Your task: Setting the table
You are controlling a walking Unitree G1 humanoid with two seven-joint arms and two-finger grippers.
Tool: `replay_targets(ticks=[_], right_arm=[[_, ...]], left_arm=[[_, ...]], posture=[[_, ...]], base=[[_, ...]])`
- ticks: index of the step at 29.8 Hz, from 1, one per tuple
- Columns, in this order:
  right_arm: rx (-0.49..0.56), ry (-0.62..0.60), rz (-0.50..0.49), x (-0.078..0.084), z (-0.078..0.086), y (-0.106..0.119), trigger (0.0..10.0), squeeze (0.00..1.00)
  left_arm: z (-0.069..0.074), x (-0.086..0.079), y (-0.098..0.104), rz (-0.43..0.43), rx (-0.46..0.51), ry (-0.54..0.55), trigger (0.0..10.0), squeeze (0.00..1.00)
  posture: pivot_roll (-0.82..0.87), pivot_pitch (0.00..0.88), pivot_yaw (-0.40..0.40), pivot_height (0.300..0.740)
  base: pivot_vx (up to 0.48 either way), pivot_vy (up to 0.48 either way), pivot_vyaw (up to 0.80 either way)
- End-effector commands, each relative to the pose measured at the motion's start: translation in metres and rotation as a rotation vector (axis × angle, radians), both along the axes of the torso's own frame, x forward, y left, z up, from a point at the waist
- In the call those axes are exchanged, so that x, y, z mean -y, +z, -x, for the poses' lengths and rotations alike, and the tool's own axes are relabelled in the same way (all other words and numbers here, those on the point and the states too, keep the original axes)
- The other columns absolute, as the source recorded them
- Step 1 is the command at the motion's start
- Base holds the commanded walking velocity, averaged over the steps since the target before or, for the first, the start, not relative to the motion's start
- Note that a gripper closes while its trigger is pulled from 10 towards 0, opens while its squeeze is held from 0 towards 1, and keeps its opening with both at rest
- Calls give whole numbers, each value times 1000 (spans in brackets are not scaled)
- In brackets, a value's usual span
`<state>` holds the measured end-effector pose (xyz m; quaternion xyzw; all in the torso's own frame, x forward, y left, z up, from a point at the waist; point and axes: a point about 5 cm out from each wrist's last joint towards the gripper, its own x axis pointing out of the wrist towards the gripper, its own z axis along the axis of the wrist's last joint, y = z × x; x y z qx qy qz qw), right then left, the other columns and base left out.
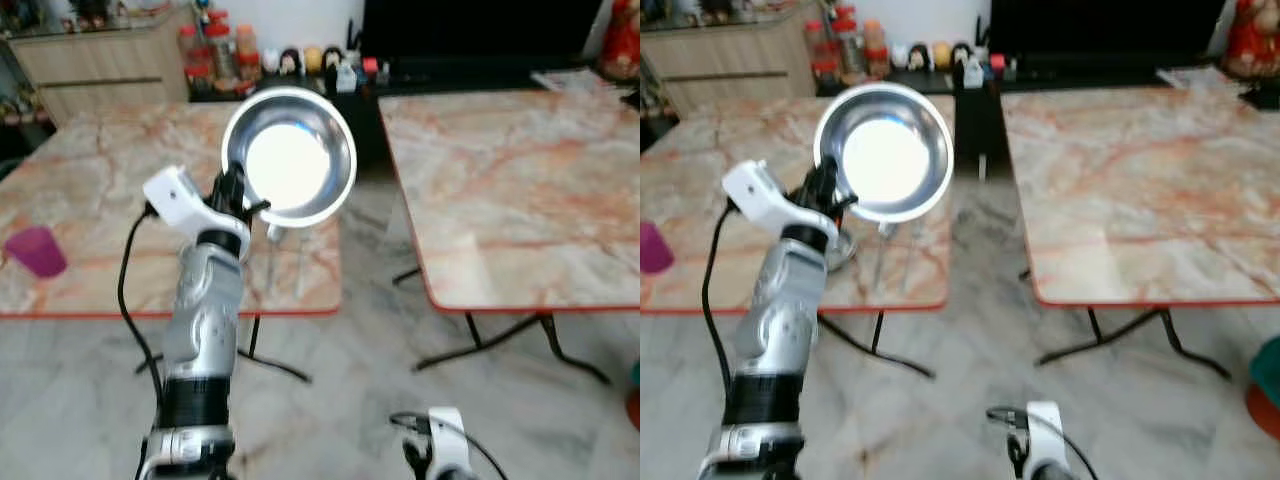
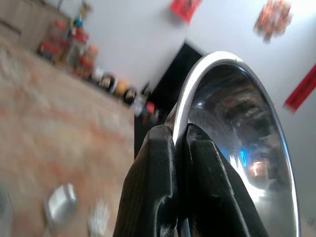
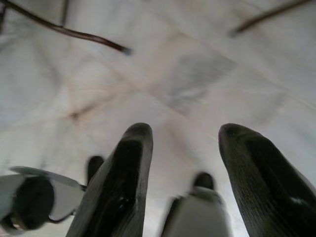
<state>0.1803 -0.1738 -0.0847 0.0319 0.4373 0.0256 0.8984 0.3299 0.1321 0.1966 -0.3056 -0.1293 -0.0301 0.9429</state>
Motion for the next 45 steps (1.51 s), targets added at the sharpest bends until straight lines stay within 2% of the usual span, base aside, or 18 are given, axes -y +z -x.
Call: replay_targets(ticks=[1,6,10,14,15,16,17,19,20,22,23,25,27,30,33,36,41,45], right_arm=[[6,-11,6,4,-1,1,10000,0],[6,-8,8,4,0,1,10000,0],[9,-2,9,3,-2,1,10000,0],[9,-2,9,4,-1,1,10000,0],[11,-2,9,3,-2,1,10000,0],[14,-3,8,3,-3,2,10000,0],[15,-3,7,3,-3,2,10000,0],[12,-4,7,3,-2,2,10000,0],[12,-4,7,3,-2,2,10000,0],[6,-2,7,2,0,0,10000,0],[5,-2,7,2,0,0,10000,0],[2,0,6,1,1,0,10000,0],[1,1,5,1,1,0,10000,0],[2,4,4,0,0,0,10000,0],[2,3,4,0,-1,0,10000,0],[1,5,6,0,-2,1,10000,0],[9,-5,2,-2,-4,2,10000,0],[4,-16,6,0,-3,1,10000,0]], left_arm=[[4,-4,-7,-43,-14,16,10000,0],[18,-23,-37,-80,-107,71,10000,0],[27,-35,-42,-91,-119,104,10000,0],[27,-35,-43,-94,-120,105,10000,0],[37,-44,-54,-110,-156,131,10000,0],[56,-58,-73,-141,-225,172,10000,0],[64,-64,-84,-161,-269,186,10000,0],[80,-73,-106,-202,-353,194,10000,0],[80,-73,-106,-202,-353,194,10000,0],[104,-83,-143,-249,-483,181,10000,0],[109,-86,-153,-258,-520,181,10000,0],[129,-98,-185,-242,-653,209,10000,0],[133,-102,-193,-245,-692,222,10000,0],[155,-110,-229,-289,-872,198,10000,0],[160,-111,-238,-279,-917,200,10000,0],[177,-111,-270,-365,-1165,160,10000,0],[185,-108,-282,-415,-1267,107,10000,0],[186,-105,-285,-449,-1287,63,10000,0]], posture=[[47,0,41,740],[54,0,39,740],[64,0,36,740],[64,0,36,740],[75,1,36,740],[79,4,38,740],[81,7,36,740],[87,11,37,740],[87,11,37,740],[94,19,37,740],[96,22,37,740],[100,27,35,740],[100,29,34,740],[102,35,31,740],[109,40,30,740],[109,48,25,740],[90,53,32,740],[83,56,35,740]], base=[[0,-480,0],[0,-478,0],[0,-474,0],[0,-472,0],[0,-371,0],[0,-240,0],[0,0,0],[0,0,0],[0,0,0],[0,0,0],[0,0,0],[0,0,0],[0,0,0],[0,0,0],[0,0,0],[0,0,0],[0,0,0],[152,0,0]])
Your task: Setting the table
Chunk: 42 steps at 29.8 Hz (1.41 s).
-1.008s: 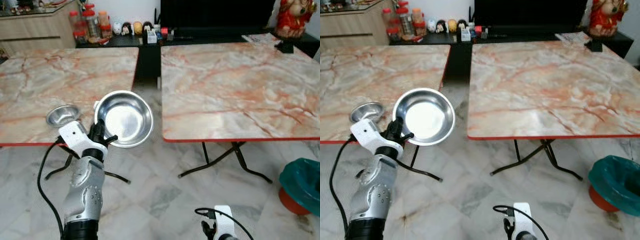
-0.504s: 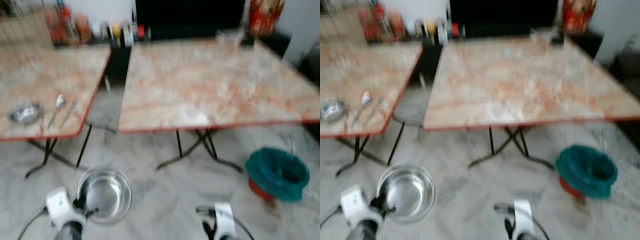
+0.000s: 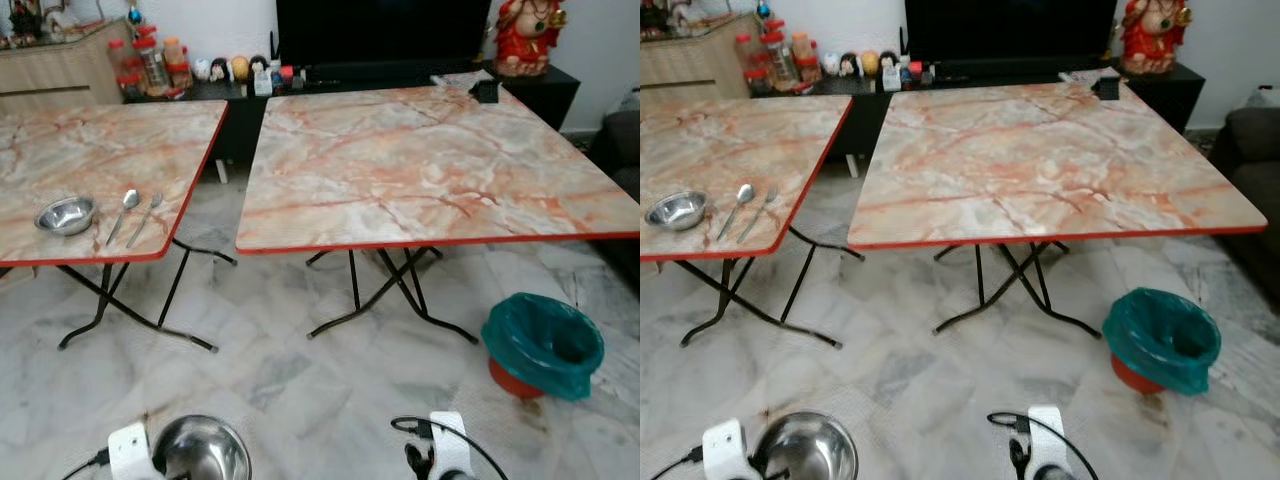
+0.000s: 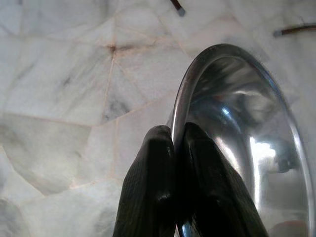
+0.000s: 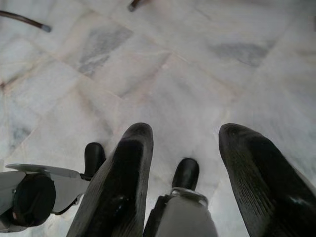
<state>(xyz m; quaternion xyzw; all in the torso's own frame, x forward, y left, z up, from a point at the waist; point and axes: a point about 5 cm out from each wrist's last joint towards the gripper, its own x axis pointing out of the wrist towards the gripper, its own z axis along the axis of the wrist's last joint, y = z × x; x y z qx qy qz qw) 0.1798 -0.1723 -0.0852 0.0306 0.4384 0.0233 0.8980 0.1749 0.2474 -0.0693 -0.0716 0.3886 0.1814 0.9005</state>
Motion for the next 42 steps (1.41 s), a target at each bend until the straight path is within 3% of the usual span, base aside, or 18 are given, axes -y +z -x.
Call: replay_targets(ticks=[1,6,7,9,10,17,25,35,38,42], right_arm=[[7,-18,2,2,-3,2,10000,0],[6,-27,2,3,-2,1,10000,0],[5,-31,2,3,-1,1,10000,0],[4,-36,1,4,0,0,10000,0],[3,-38,1,4,0,0,10000,0],[4,-34,2,4,-1,1,10000,0],[10,-32,2,4,-3,2,10000,0],[9,-31,10,6,-2,2,10000,0],[11,-32,11,7,-3,2,10000,0],[11,-31,13,7,-3,2,10000,0]], left_arm=[[31,11,-20,20,-151,-55,10000,0],[31,13,-21,42,-138,-31,10000,0],[30,14,-20,92,-108,23,10000,0],[22,15,-18,344,32,285,10000,0],[20,15,-17,402,78,349,10000,0],[22,9,-16,436,132,502,10000,0],[23,9,-17,473,163,554,10000,0],[20,13,-17,485,172,553,10000,0],[19,16,-17,449,144,489,10000,0],[17,18,-17,446,144,484,10000,0]], posture=[[76,57,39,740],[74,63,42,740],[70,66,44,740],[70,68,44,740],[75,70,41,740],[81,71,34,740],[78,73,34,740],[66,69,34,740],[63,70,33,740],[62,72,31,740]], base=[[322,0,0],[326,0,0],[326,0,0],[326,0,0],[326,0,0],[354,0,0],[398,0,0],[422,0,0],[243,0,0],[0,0,0]])
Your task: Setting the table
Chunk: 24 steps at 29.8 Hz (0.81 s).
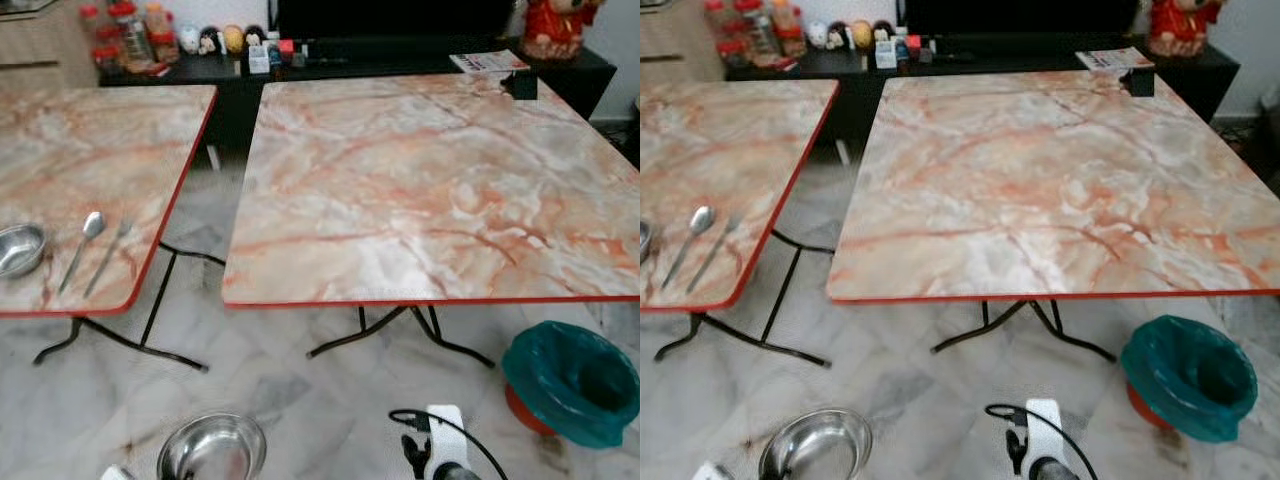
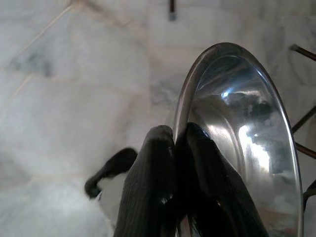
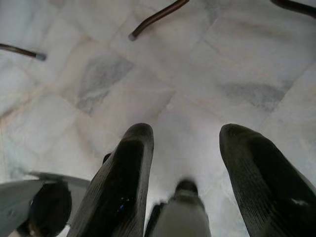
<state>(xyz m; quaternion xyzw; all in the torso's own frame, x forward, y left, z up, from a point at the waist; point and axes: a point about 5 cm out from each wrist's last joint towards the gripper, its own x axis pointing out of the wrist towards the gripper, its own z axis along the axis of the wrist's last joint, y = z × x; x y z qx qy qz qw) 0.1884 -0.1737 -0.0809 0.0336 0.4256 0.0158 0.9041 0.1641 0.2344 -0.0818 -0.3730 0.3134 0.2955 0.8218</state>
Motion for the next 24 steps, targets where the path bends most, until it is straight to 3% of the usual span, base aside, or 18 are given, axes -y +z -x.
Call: replay_targets(ticks=[1,6,24], right_arm=[[-16,-14,12,6,6,-2,10000,0],[-7,1,24,6,5,-2,10000,0],[-8,-5,21,6,4,-1,10000,0]], left_arm=[[7,5,-4,7,-23,-7,10000,0],[5,3,-3,10,-20,39,10000,0],[2,5,-2,9,-5,29,10000,0]], posture=[[62,72,31,740],[59,72,30,740],[56,70,31,740]], base=[[0,0,0],[0,-177,471],[251,-333,0]])
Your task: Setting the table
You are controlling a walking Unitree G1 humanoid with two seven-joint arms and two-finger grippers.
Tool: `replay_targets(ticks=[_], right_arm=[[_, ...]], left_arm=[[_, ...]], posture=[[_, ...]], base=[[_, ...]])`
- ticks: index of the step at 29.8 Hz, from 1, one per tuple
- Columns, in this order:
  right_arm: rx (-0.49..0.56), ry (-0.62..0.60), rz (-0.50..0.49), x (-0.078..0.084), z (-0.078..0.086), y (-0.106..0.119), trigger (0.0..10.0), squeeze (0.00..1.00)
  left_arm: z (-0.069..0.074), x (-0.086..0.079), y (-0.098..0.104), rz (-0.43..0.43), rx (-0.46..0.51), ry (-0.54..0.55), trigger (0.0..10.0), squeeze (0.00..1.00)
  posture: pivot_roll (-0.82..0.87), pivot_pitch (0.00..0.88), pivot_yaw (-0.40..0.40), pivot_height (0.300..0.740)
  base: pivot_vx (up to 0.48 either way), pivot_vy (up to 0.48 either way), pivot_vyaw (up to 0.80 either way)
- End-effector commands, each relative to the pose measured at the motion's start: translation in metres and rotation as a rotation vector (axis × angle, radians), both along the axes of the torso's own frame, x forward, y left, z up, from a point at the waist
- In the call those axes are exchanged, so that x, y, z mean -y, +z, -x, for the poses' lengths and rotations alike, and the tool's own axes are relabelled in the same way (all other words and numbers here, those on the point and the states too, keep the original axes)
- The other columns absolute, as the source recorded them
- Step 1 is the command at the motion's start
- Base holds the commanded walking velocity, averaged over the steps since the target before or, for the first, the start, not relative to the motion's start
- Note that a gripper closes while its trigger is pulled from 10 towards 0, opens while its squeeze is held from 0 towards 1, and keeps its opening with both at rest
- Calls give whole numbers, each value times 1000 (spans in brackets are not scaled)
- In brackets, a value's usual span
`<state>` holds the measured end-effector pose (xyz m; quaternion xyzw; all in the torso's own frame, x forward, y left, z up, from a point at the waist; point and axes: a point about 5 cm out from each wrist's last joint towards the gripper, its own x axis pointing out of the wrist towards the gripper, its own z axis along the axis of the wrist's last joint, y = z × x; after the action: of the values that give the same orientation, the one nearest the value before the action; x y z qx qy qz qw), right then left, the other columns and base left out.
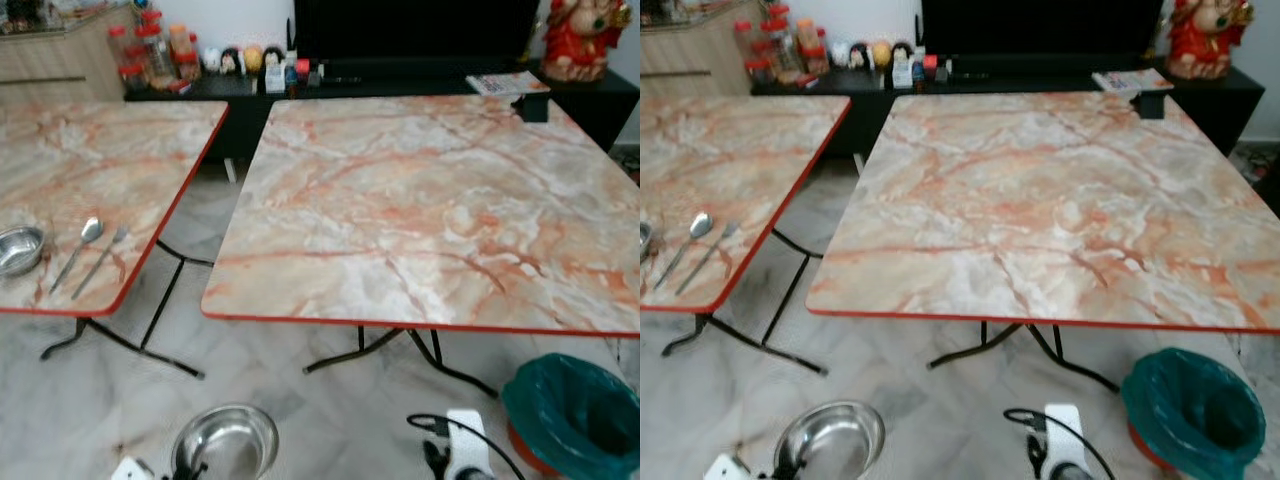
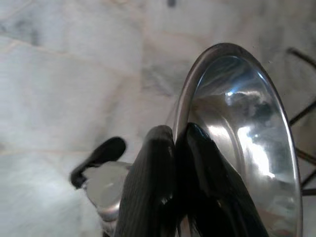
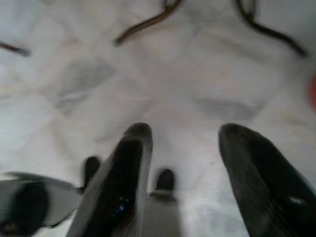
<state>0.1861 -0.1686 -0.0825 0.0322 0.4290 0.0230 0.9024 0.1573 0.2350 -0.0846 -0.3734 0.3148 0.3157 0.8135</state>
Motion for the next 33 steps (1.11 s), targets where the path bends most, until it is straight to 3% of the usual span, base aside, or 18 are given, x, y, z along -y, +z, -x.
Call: replay_targets(ticks=[1,18,23,33], right_arm=[[-1,-20,25,11,1,0,10000,0],[-8,-58,26,15,1,0,10000,0],[-6,-66,23,15,3,0,10000,0],[-7,-78,25,17,4,-1,10000,0]], left_arm=[[-6,5,1,14,23,-11,10000,0],[-4,9,0,11,14,-89,10000,0],[3,8,-3,13,4,-68,10000,0],[3,8,-3,0,-2,-92,10000,0]], posture=[[55,69,33,740],[48,68,32,740],[40,66,36,740],[36,64,33,740]], base=[[259,-337,0],[216,-329,0],[0,0,0],[0,0,0]])
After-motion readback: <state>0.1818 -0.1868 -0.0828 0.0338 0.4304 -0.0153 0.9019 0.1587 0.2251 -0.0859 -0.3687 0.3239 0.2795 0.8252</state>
